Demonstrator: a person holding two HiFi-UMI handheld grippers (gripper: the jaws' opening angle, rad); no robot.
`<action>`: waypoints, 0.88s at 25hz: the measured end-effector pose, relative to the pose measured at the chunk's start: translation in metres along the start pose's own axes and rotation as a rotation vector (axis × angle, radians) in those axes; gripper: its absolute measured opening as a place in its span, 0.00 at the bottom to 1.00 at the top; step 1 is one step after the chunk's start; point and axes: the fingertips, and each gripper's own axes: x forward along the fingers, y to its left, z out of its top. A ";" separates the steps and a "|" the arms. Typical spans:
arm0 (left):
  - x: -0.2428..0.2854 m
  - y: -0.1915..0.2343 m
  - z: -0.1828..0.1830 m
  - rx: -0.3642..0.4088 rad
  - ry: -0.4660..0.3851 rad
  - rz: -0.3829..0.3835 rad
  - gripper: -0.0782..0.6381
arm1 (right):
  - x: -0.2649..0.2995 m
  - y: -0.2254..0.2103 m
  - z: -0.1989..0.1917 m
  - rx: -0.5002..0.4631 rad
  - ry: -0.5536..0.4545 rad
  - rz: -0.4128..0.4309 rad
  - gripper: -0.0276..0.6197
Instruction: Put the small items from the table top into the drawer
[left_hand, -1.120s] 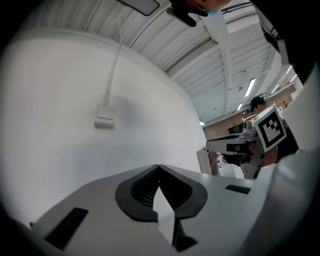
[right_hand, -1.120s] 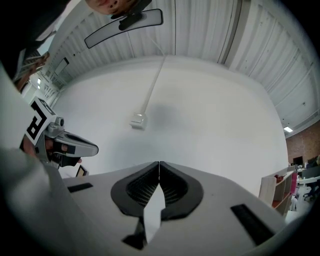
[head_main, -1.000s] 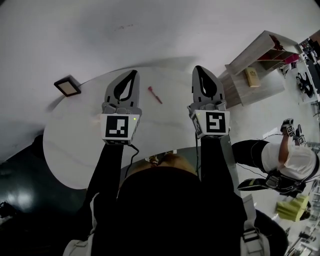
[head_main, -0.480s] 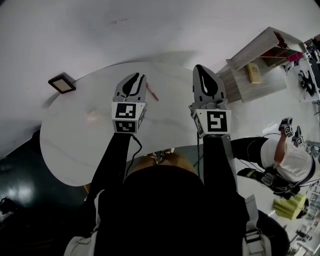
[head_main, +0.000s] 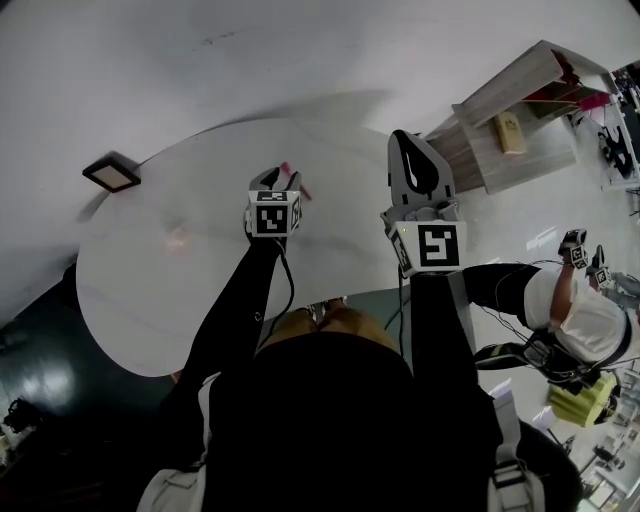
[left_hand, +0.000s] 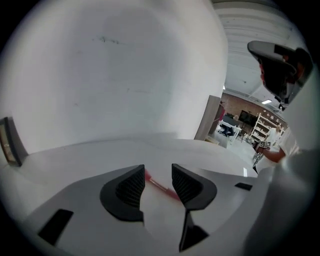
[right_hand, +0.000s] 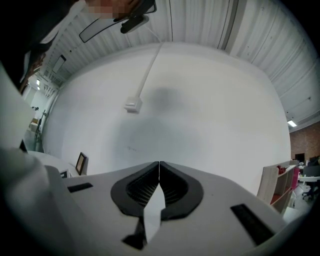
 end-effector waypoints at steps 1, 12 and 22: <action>0.007 0.000 -0.006 -0.013 0.024 0.005 0.36 | 0.001 -0.001 -0.002 0.002 0.004 0.000 0.09; 0.039 0.004 -0.044 0.040 0.200 0.043 0.37 | 0.004 -0.006 -0.021 0.026 0.039 -0.007 0.09; 0.041 -0.005 -0.048 0.130 0.223 -0.015 0.18 | 0.005 -0.002 -0.025 0.031 0.041 -0.005 0.09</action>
